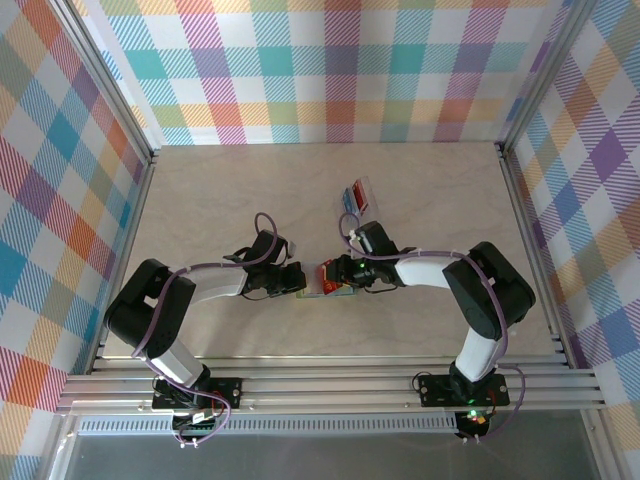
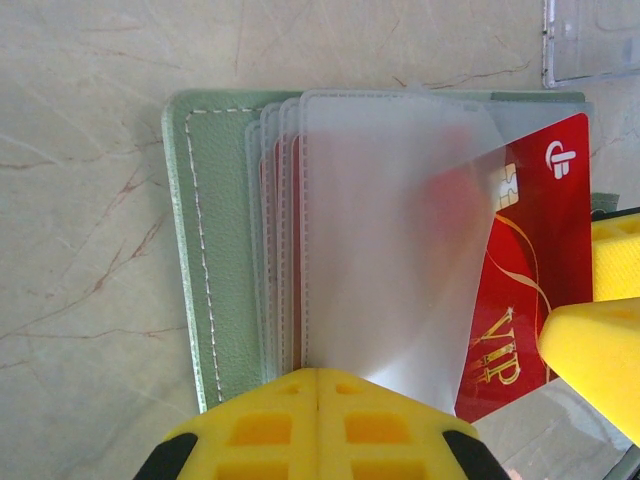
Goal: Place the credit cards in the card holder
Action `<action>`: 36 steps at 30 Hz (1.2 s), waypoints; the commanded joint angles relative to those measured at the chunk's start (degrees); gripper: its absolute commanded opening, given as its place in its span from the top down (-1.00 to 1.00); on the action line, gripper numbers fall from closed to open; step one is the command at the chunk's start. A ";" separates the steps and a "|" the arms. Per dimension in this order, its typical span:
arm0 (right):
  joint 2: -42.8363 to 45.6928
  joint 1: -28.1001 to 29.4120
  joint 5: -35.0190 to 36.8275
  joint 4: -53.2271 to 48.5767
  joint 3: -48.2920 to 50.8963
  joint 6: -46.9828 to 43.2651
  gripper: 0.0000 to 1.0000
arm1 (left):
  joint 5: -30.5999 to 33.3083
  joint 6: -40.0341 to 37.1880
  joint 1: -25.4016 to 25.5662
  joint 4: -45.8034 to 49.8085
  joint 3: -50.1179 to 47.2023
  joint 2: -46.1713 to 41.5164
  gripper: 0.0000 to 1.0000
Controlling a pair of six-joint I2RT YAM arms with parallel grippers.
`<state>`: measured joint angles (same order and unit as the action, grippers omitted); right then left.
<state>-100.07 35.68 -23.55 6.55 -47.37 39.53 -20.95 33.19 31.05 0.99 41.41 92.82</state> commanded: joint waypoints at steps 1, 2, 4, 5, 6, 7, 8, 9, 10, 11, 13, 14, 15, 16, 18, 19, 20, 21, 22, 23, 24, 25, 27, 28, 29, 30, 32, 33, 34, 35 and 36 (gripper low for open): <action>-0.99 -0.83 -1.92 -0.94 -1.27 -2.12 0.25 | 3.07 -0.16 0.29 4.73 -0.83 2.19 1.00; -1.18 -0.96 -2.17 -0.84 -1.47 -2.26 0.26 | 3.02 -0.14 0.26 4.72 -0.85 2.15 1.00; -1.62 -1.14 -2.45 -0.92 -1.90 -2.59 0.30 | 3.05 -0.26 0.27 4.73 -0.88 2.02 1.00; -1.87 -1.23 -2.53 -0.90 -2.14 -2.61 0.34 | 3.11 -0.17 0.29 4.82 -0.89 1.93 1.00; -2.02 -1.31 -2.60 -0.84 -2.28 -2.61 0.39 | 3.11 -0.19 0.26 4.83 -0.89 1.93 1.00; -2.23 -1.39 -2.64 -0.89 -2.45 -2.70 0.47 | 3.20 -0.23 0.24 4.92 -0.90 1.84 1.00; -2.41 -1.43 -2.65 -0.98 -2.61 -2.82 0.56 | 3.22 -0.23 0.31 4.94 -0.89 1.76 1.00; -2.56 -1.49 -2.69 -1.15 -2.80 -2.87 0.63 | 3.28 -0.23 0.20 4.98 -0.89 1.67 1.00; -2.73 -1.47 -2.64 -1.38 -2.98 -2.92 0.69 | 3.31 -0.17 0.24 4.98 -0.93 1.66 1.00; -2.68 -1.49 -2.56 -1.43 -2.96 -2.84 0.74 | 3.24 -0.24 0.28 5.00 -0.95 1.67 1.00; -2.60 -1.49 -2.31 -1.42 -2.66 -2.66 0.85 | 3.20 -0.30 0.25 5.02 -0.89 1.66 1.00; -2.56 -1.49 -2.17 -1.30 -2.39 -2.50 0.92 | 3.20 -0.30 0.30 4.98 -0.92 1.73 1.00; -2.45 -1.49 -1.93 -1.11 -1.94 -2.20 0.98 | 3.12 -0.23 0.31 4.90 -0.89 1.75 1.00; -2.30 -1.49 -1.80 -0.79 -1.50 -1.74 1.00 | 3.06 -0.29 0.26 4.90 -0.89 1.73 1.00; -2.06 -1.49 -1.83 0.34 -0.48 -0.58 1.00 | 2.95 -0.24 0.30 4.86 -0.90 1.64 1.00; -2.06 -1.45 -2.05 0.75 -0.12 0.02 1.00 | 2.89 -0.28 0.24 4.81 -0.89 1.66 1.00; -2.09 -1.47 -2.19 1.49 0.32 0.85 1.00 | 3.00 -0.22 0.31 4.85 -0.94 1.69 1.00; -2.06 -1.40 -2.29 2.32 0.86 1.84 1.00 | 2.93 -0.34 0.24 4.81 -0.89 1.65 1.00; -2.14 -1.40 -2.43 2.73 1.22 2.61 1.00 | 2.93 -0.37 0.29 4.74 -0.93 1.66 1.00; -2.06 -1.43 -2.30 3.25 1.76 3.38 1.00 | 2.86 -0.37 0.26 4.72 -0.89 1.67 1.00; -1.90 -1.40 -2.11 3.81 2.42 4.23 1.00 | 2.86 -0.38 0.29 4.77 -0.89 1.62 1.00; -1.67 -1.40 -1.97 4.38 2.94 4.86 1.00 | 2.84 -0.38 0.29 4.72 -0.90 1.58 1.00; -1.01 -1.38 -1.35 5.24 4.22 6.04 1.00 | 2.84 -0.34 0.29 4.72 -0.93 1.58 1.00; -0.84 -1.36 -1.25 5.61 4.59 6.38 1.00 | 2.84 -0.40 0.30 4.72 -0.91 1.58 1.00; -0.78 -1.37 -1.40 5.89 4.85 6.65 1.00 | 2.74 -0.37 0.28 4.68 -0.90 1.62 1.00; -0.75 -1.33 -1.30 6.08 5.00 6.92 1.00 | 2.75 -0.40 0.32 4.64 -0.94 1.62 1.00; -0.79 -1.34 -0.82 5.91 5.16 7.20 1.00 | 2.68 -0.24 0.27 4.70 -0.93 1.68 1.00; -0.90 -1.39 -0.41 5.92 5.26 7.27 1.00 | 2.73 -0.32 0.32 4.64 -0.89 1.67 1.00; -1.06 -1.40 -0.25 5.75 5.17 7.38 1.00 | 2.68 -0.30 0.31 4.71 -0.98 1.62 1.00; -1.40 -1.40 -0.21 5.74 4.97 7.49 1.00 | 2.75 -0.39 0.27 4.68 -1.02 1.58 1.00; -1.84 -1.40 -0.27 5.75 4.81 7.71 1.00 | 2.67 -0.39 0.32 4.71 -1.00 1.47 1.00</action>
<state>-101.06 34.46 -25.96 15.07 -43.86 45.43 -20.97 33.19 31.05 0.97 41.43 92.79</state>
